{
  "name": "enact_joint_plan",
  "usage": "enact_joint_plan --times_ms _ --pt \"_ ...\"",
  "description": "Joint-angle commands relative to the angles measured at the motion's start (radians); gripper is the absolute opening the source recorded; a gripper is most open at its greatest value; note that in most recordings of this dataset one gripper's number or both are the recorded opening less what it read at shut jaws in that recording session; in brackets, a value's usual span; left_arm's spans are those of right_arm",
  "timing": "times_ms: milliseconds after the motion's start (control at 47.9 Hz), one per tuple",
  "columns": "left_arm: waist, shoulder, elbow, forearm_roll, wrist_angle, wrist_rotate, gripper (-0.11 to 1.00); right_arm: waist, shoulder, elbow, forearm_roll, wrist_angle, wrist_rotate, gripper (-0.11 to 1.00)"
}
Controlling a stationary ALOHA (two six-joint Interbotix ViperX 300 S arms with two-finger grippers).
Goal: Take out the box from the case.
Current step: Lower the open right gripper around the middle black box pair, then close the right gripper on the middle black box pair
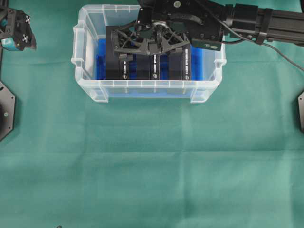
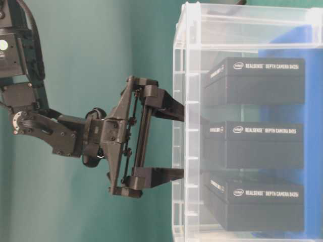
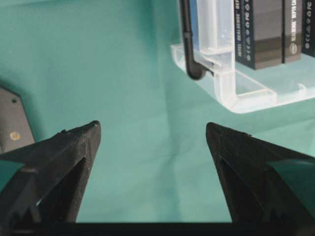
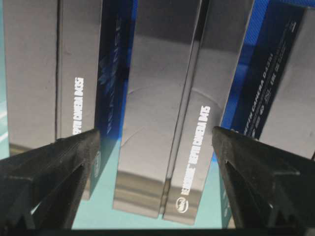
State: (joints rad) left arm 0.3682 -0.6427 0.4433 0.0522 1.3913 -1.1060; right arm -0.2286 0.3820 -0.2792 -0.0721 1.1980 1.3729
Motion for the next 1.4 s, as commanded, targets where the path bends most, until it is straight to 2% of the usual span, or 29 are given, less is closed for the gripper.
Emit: enact_joint_plan --times_ms 0,230,919,1378 --pt "0.0 -0.002 -0.012 0.002 -0.005 0.002 0.88 -0.002 -0.018 -0.002 -0.003 -0.008 -0.002 0.94" --pt "0.0 -0.002 -0.012 0.002 -0.005 0.002 0.89 -0.012 -0.018 0.011 -0.015 -0.011 -0.005 0.94" --pt "-0.002 -0.002 -0.011 0.003 -0.005 0.003 0.89 -0.041 -0.002 0.1 -0.017 -0.129 -0.006 0.94" --pt "0.0 -0.002 -0.003 0.006 -0.005 0.002 0.89 -0.043 0.02 0.1 -0.008 -0.14 0.002 0.94"
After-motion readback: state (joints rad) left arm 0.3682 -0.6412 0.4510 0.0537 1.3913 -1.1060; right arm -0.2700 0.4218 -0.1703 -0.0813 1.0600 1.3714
